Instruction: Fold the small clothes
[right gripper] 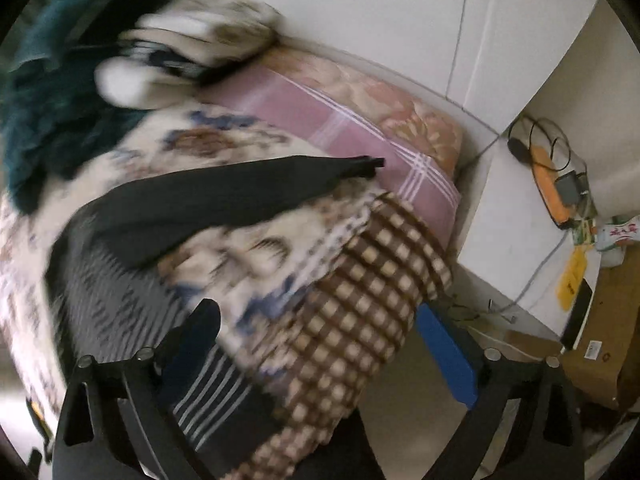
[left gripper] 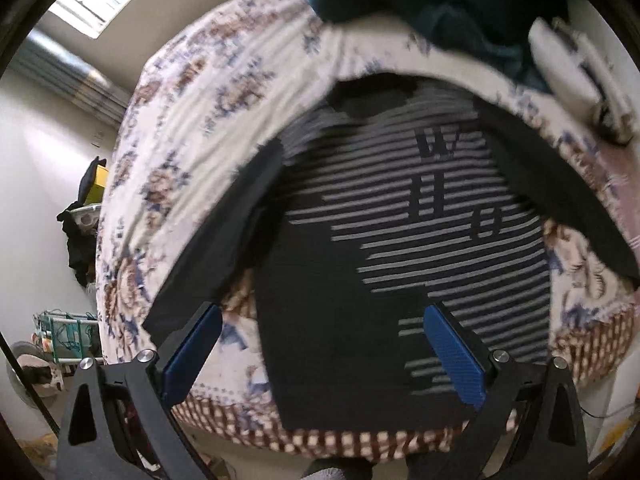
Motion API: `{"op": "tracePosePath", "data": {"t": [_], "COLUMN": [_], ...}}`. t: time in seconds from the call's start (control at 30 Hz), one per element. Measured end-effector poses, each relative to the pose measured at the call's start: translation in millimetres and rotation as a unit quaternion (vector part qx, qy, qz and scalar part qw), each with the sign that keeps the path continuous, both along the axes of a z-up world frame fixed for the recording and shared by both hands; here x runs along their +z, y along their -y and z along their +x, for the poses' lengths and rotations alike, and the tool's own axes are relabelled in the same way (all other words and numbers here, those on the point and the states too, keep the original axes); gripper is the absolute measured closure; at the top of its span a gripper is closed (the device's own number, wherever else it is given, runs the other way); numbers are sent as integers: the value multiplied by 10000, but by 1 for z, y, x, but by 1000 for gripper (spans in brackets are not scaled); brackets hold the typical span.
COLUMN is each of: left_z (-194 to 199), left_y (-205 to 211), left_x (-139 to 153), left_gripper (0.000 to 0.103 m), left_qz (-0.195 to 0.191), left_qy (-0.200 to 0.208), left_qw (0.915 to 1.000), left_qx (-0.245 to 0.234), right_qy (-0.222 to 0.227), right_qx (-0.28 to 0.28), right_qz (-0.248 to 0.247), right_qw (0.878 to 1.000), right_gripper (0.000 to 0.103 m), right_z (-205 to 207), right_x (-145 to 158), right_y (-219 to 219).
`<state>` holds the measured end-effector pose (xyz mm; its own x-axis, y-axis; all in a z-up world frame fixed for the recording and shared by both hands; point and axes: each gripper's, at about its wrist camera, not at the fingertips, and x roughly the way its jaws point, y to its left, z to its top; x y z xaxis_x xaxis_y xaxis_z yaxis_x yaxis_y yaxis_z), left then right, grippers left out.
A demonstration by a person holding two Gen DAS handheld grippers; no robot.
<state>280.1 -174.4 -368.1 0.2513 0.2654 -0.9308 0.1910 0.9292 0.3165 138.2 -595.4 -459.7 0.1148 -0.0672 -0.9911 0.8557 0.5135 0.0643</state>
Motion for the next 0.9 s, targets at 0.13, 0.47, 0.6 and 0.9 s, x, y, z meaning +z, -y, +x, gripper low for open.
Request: {"op": "tracePosePath", "data": {"t": [0.13,0.47,0.6,0.9], "left_z": [30,79,88,99], "left_y": [26,65,70,64], "left_x": [-61,-157,-167,-190], "left_gripper": [0,0,0,0], "left_qz": [102,-17,37,87], "left_qy": [-304,-729,-632,-843], "left_qw": [9993,9966,9978,9956], "left_qx": [188,382,212,403], "right_qy": [-243,781,1092,1259], "right_qx": [-377,-1315,-1649,-2749], "right_qz": [546,753,349,1320], "right_qw": [9975,9854,9796,9440], "right_gripper": [25,60,60,59], "right_z": [13,68,66,6], "right_x": [-86,-185,-167,-191], "right_y": [59,166,197,181]}}
